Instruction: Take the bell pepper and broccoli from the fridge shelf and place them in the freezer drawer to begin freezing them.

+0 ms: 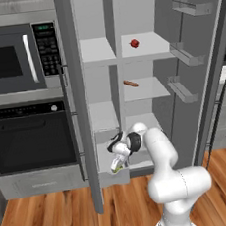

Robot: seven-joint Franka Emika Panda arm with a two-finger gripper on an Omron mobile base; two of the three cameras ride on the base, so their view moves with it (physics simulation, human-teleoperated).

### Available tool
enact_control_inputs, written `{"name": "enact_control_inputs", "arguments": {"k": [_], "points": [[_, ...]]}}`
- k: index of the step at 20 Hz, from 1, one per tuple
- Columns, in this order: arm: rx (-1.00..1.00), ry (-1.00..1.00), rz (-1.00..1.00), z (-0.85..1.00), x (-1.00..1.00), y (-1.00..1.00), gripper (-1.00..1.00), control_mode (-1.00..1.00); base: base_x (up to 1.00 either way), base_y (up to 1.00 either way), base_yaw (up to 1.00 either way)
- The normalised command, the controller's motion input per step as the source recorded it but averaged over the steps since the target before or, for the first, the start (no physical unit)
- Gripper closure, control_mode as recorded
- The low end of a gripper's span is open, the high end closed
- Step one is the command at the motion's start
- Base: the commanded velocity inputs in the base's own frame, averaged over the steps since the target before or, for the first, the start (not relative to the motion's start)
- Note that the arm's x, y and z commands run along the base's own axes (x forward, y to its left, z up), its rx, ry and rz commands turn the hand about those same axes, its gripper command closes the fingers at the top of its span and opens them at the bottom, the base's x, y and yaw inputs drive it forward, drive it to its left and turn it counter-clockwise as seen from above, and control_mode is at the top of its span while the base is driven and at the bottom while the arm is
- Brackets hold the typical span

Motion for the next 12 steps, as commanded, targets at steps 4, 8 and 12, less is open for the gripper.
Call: {"name": "enact_control_inputs", "arguments": {"k": [4, 8, 12], "points": [[0.0, -0.1, -0.05, 0.5, -0.25, -0.13, -1.0, -1.0, 0.0, 0.0, 0.0], [0.0, -0.11, -0.07, 0.7, -0.21, -0.13, -1.0, -1.0, 0.0, 0.0, 0.0], [0.0, -0.11, -0.09, 0.3, -0.33, 0.0, -1.0, -1.0, 0.0, 0.0, 0.0]]}}
